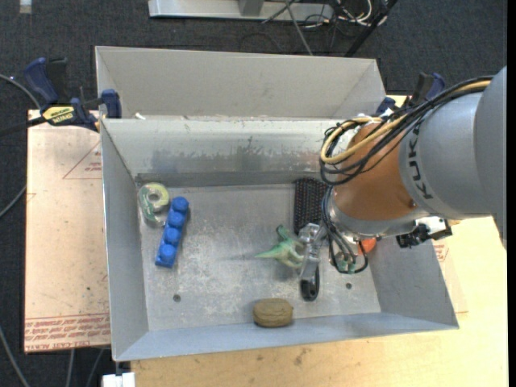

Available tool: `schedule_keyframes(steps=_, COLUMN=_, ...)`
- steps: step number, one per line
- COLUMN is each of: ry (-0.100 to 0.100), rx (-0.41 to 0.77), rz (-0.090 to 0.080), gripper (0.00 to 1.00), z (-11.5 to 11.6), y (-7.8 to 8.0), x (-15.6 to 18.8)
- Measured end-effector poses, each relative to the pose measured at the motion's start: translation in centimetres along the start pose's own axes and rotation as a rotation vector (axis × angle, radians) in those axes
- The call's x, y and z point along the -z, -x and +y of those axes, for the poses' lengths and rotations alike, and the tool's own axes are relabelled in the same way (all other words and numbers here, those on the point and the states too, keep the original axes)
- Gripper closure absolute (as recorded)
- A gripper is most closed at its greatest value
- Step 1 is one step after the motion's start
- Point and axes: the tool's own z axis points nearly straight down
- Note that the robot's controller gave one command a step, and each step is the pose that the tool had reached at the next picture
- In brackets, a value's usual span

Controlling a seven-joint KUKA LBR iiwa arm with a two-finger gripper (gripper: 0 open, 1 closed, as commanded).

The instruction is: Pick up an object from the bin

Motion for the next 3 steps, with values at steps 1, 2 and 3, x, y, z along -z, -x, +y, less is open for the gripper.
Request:
schedule_keyframes(steps=1, ry=0.001, rx=0.000, rz=-0.003, gripper=1.00, z=0.0, y=0.1, x=1.9)
schedule_keyframes(steps=2, ry=0.002, rx=0.001, rz=-0.008, gripper=1.00, z=0.0, y=0.1, x=3.2)
schedule_keyframes(steps=3, ry=0.001, rx=0.001, rz=-0.006, gripper=1.00, z=0.0, y=0.1, x=3.9)
